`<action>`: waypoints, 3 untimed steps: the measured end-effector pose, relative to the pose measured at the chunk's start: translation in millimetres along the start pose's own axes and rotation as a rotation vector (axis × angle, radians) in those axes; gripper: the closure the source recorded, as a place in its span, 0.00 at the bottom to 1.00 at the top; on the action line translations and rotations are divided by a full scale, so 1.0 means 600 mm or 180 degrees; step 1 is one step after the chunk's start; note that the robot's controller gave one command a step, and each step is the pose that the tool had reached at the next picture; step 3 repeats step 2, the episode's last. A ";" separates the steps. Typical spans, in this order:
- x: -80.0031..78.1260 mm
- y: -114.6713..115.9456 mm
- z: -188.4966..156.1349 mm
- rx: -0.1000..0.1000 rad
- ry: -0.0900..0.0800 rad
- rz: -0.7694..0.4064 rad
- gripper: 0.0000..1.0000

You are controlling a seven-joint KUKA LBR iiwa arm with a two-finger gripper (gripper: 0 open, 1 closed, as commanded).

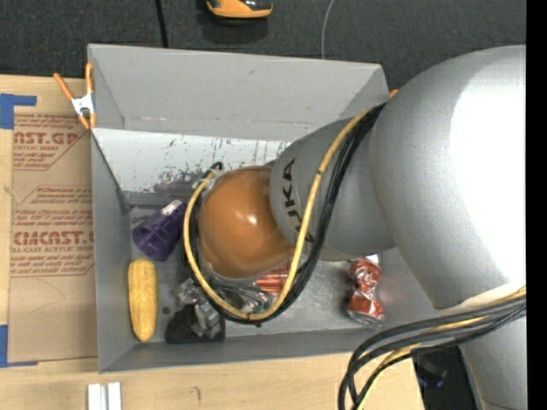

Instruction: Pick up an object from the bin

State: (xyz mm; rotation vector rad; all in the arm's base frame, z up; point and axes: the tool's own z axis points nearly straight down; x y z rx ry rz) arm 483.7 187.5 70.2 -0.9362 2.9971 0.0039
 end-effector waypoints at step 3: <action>-0.005 -0.029 -0.242 0.0003 -0.0002 -0.0079 1.00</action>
Offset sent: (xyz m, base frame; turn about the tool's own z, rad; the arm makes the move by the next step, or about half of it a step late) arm 0.0116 -0.0141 0.1451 -0.0250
